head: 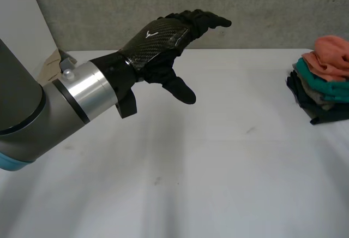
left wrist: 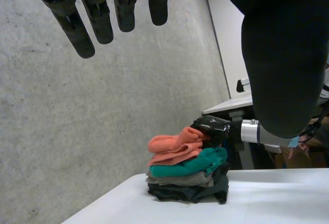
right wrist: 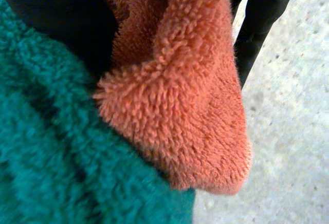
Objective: Fold the laundry.
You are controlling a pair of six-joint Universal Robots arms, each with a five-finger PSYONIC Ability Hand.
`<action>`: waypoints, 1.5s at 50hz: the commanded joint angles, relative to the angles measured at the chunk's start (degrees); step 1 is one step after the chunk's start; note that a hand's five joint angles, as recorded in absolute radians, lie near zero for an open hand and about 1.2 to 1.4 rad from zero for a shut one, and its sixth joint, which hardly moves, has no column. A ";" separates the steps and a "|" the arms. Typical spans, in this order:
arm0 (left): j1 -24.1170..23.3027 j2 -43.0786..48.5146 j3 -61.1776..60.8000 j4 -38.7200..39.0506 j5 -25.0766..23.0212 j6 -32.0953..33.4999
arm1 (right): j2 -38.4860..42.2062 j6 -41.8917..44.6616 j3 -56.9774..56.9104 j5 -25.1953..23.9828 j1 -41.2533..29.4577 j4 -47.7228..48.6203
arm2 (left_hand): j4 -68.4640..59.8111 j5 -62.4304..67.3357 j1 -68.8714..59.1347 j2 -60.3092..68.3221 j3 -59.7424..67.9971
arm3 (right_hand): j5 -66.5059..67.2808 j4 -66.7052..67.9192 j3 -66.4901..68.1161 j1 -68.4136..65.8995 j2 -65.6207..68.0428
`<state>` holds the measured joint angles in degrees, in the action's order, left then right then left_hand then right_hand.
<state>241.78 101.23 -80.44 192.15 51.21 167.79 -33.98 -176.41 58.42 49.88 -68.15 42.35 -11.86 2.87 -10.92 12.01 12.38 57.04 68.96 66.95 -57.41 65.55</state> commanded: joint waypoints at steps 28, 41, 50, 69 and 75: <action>-1.58 -6.48 0.63 -3.62 4.42 -0.27 | -27.80 31.64 7.42 32.27 4.69 -22.57 | 1.86 -2.87 0.92 -2.01 -2.38 | -57.04 -58.96 -56.95 47.41 -55.55; 6.23 -8.77 14.59 -10.82 25.76 4.99 | -40.55 29.66 17.68 24.41 -13.75 7.64 | 1.86 -2.87 0.92 -2.01 -2.38 | -57.04 -58.96 -56.95 47.41 -55.55; 22.13 2.63 19.53 -18.83 29.23 22.47 | -41.96 11.71 35.18 7.25 -28.17 12.94 | 1.86 -2.87 0.92 -2.01 -2.38 | -57.04 -58.96 -56.95 47.41 -55.55; 30.94 49.04 35.16 3.41 18.67 28.82 | -30.18 26.39 43.36 18.68 -35.83 -6.84 | 1.86 -2.87 0.92 -2.01 -2.38 | -57.04 -58.96 -56.95 47.41 -55.55; 31.03 57.40 43.60 2.88 19.63 31.55 | -29.92 24.80 42.92 18.59 -33.90 -6.75 | -11.07 10.05 -12.00 10.91 10.54 | -57.04 -58.96 -56.95 47.41 -55.55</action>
<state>272.78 151.31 -44.58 195.80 69.68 197.08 -63.80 -149.86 101.66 69.17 -104.16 34.94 -11.86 2.87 -10.91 12.01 12.12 2.32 12.07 11.85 -12.85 12.02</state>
